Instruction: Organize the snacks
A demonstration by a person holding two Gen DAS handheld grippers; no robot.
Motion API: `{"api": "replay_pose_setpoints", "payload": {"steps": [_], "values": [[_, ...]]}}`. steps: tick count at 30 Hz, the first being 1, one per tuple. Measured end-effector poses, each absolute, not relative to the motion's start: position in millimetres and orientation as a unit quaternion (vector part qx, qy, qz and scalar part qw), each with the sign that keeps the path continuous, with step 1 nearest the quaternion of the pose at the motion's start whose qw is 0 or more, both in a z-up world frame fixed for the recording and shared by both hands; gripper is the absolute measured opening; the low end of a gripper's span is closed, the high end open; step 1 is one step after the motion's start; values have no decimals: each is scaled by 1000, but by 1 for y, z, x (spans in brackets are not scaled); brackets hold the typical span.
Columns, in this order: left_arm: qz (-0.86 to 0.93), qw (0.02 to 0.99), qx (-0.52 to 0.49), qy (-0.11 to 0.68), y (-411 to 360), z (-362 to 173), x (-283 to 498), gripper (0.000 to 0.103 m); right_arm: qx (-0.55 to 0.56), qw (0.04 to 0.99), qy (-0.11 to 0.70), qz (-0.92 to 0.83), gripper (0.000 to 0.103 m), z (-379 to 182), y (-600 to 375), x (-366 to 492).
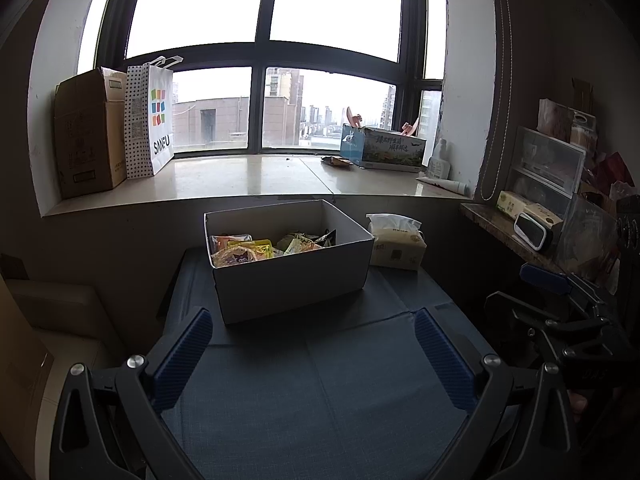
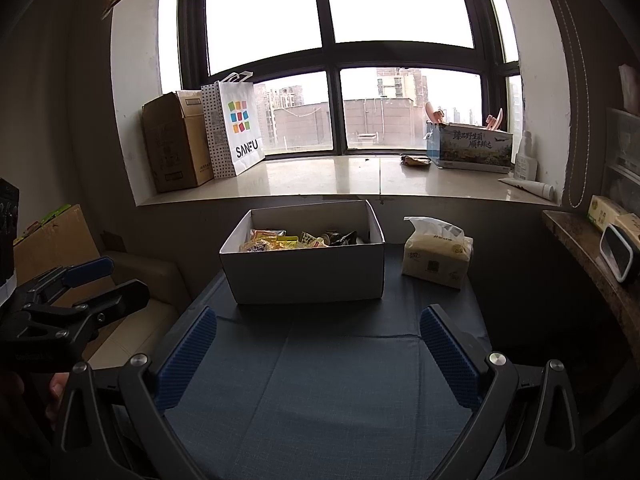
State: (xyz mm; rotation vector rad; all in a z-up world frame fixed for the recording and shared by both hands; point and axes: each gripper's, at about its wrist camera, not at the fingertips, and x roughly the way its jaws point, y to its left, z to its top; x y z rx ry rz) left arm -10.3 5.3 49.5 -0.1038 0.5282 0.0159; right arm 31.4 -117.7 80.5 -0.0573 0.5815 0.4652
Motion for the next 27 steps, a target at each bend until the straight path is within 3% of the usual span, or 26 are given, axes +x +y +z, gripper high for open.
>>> {"api": "replay_pose_setpoints", "payload": {"steps": [27], "values": [[8, 963, -49, 266, 7, 49, -9, 103, -25, 930, 291, 224, 103, 79, -119, 31]]}}
